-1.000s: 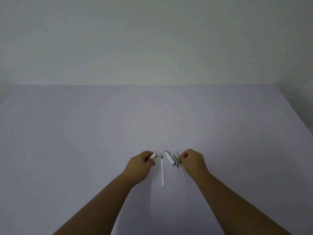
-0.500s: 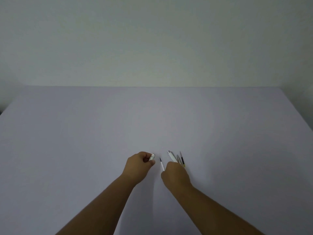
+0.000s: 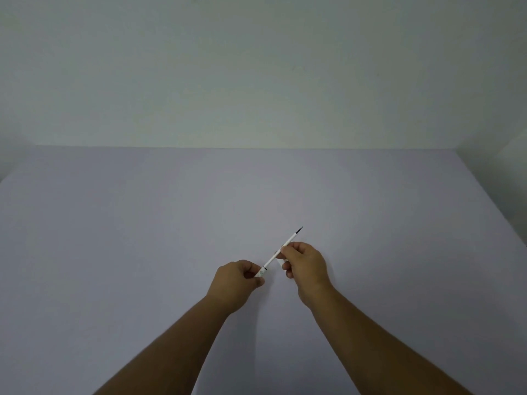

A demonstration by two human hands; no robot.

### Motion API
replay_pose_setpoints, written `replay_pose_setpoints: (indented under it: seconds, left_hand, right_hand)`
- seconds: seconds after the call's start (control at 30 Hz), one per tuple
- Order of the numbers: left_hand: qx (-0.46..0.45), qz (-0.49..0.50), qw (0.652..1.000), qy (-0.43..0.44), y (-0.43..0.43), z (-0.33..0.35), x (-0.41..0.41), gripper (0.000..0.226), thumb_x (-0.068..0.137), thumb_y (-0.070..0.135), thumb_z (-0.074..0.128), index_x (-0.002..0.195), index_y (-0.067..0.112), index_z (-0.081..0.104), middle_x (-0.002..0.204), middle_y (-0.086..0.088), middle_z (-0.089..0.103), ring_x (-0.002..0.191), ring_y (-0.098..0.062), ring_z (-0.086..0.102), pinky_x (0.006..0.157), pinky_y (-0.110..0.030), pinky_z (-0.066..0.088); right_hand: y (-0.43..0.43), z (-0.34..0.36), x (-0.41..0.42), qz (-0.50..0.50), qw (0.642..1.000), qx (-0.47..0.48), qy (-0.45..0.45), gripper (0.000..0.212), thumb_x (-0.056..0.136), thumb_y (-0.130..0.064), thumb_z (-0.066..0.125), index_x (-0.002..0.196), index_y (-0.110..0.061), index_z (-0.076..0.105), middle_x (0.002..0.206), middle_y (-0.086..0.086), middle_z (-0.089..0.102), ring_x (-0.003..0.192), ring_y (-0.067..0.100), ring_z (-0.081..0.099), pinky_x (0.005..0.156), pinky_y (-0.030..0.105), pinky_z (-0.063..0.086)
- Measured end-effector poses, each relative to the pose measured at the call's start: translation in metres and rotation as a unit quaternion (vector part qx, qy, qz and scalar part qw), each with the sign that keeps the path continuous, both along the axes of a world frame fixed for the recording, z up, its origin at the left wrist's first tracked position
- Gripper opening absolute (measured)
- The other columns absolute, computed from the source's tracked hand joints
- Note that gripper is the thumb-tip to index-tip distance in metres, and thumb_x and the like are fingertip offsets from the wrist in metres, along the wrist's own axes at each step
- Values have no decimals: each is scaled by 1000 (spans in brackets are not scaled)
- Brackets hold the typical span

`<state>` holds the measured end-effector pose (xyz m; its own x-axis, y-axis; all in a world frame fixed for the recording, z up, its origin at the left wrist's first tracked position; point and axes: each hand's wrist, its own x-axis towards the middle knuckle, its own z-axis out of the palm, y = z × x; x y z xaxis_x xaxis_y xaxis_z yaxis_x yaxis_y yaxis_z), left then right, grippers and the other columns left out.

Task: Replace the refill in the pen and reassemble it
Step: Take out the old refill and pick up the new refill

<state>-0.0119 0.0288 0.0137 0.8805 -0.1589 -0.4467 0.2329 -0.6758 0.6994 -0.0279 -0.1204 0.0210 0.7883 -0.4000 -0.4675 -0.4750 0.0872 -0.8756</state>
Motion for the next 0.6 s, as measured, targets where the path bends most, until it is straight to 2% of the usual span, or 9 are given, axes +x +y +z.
replay_pose_setpoints:
  seconds: [0.23, 0.37, 0.47, 0.53, 0.6]
  left_hand:
    - [-33, 2, 999, 8, -4, 1, -2, 5, 81, 25, 70, 82, 29, 68, 68, 11, 63, 58, -7, 53, 52, -16, 41]
    - [-36, -4, 999, 2, -10, 3, -2, 6, 82, 25, 69, 89, 25, 69, 70, 12, 63, 61, -5, 55, 55, -16, 42]
    - [-26, -19, 999, -3, -10, 5, -1, 4, 82, 26, 69, 86, 28, 68, 74, 13, 63, 66, -5, 57, 56, -15, 40]
    - [-19, -28, 999, -8, -9, 6, 0, 4, 81, 26, 69, 85, 28, 67, 75, 14, 62, 66, -4, 56, 55, -14, 38]
    - [-21, -31, 999, -12, -11, 7, 2, 5, 81, 26, 69, 86, 26, 68, 77, 13, 63, 67, -4, 56, 56, -15, 39]
  right_hand:
    - [-6, -3, -3, 19, 999, -44, -2, 10, 82, -18, 59, 76, -15, 67, 65, -3, 65, 54, 9, 54, 55, 29, 49]
    - [-5, -7, -8, 111, 993, -37, 27, 9, 78, -23, 62, 75, -16, 68, 64, -1, 56, 60, 14, 46, 59, 31, 42]
    - [-8, -5, -7, 71, 997, -17, 18, 16, 80, -31, 62, 76, -17, 67, 69, -3, 56, 64, 14, 48, 63, 30, 43]
    - [-15, -2, -2, 45, 999, -18, 2, 14, 84, -31, 61, 78, -19, 67, 73, -3, 60, 64, 13, 51, 60, 28, 46]
    - [-21, 0, 1, 97, 995, -26, 4, 12, 85, -27, 62, 79, -18, 67, 71, -4, 61, 60, 13, 50, 56, 27, 46]
